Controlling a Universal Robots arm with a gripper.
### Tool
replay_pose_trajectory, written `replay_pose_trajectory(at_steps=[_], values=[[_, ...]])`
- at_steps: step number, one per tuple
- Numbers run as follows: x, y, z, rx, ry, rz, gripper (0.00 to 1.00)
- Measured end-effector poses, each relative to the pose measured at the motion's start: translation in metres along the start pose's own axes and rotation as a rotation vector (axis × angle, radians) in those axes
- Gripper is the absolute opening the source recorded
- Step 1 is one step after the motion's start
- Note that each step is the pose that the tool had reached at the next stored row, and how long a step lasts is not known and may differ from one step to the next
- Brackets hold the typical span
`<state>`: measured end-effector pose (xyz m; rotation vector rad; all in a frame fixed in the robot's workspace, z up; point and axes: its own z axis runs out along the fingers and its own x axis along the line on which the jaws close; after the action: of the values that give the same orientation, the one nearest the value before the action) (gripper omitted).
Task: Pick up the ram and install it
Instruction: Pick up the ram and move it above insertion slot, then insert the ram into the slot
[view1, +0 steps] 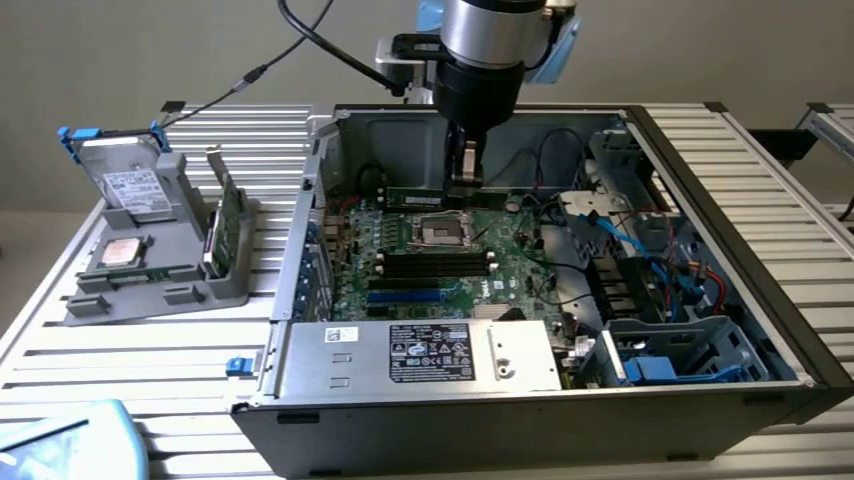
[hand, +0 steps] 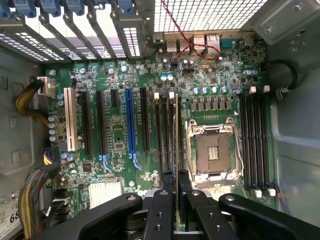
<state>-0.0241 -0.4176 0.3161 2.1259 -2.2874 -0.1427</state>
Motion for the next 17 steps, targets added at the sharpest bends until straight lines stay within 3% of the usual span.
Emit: replay_pose_trajectory(at_steps=[13,17], values=[[0.0000,0.0000,0.0000,0.0000,0.0001,0.000,0.15],[0.0002,-0.0005,0.0060,0.0001,-0.0001,0.000,0.15]])
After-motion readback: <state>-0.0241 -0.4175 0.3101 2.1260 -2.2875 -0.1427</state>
